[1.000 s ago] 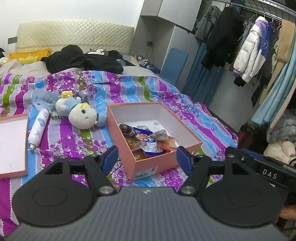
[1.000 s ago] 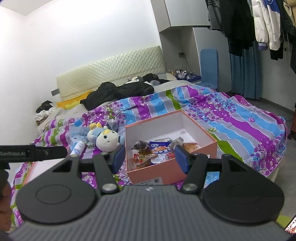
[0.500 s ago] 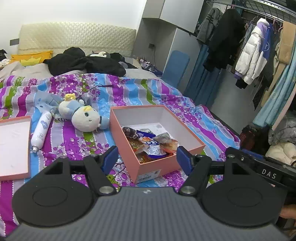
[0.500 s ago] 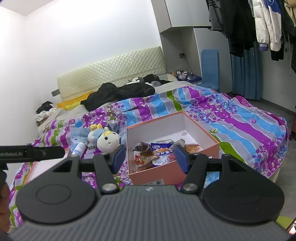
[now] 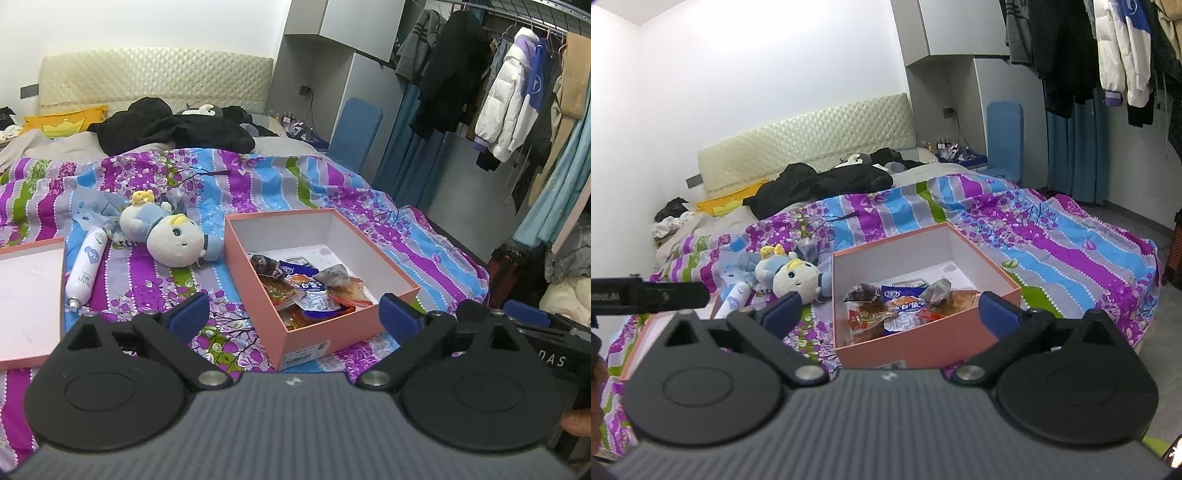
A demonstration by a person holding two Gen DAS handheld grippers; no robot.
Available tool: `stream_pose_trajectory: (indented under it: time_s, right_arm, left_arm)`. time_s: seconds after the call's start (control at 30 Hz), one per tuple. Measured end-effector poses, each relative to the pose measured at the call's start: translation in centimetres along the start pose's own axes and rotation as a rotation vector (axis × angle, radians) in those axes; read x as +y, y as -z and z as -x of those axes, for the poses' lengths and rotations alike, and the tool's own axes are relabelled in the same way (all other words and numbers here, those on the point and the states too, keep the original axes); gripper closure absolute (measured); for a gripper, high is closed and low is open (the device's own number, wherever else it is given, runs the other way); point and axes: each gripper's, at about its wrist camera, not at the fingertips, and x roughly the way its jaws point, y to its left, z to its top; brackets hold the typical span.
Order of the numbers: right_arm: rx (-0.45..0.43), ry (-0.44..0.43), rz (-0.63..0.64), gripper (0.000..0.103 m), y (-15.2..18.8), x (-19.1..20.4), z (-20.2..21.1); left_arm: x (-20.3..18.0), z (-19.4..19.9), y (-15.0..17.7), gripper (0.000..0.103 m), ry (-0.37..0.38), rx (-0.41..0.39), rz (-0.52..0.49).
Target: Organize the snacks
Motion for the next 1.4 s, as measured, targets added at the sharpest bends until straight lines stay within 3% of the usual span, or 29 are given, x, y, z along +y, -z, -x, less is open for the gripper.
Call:
stream_pose_trajectory:
  time_s: [0.5, 0.7, 1.4]
  right_arm:
    - [0.007, 0.006, -0.001, 0.000, 0.14, 0.18, -0.51]
    - [0.003, 0.014, 0.000, 0.000, 0.28, 0.28, -0.47]
    - [0.003, 0.017, -0.002, 0.000, 0.35, 0.06, -0.43]
  left_arm:
    - [-0.49, -0.57, -0.09, 0.002, -0.041, 0.009, -0.014]
    - [0.03, -0.73, 0.01, 0.002, -0.046, 0.026, 0.019]
    - [-0.28, -0.36, -0.13, 0.002, -0.050, 0.019, -0.004]
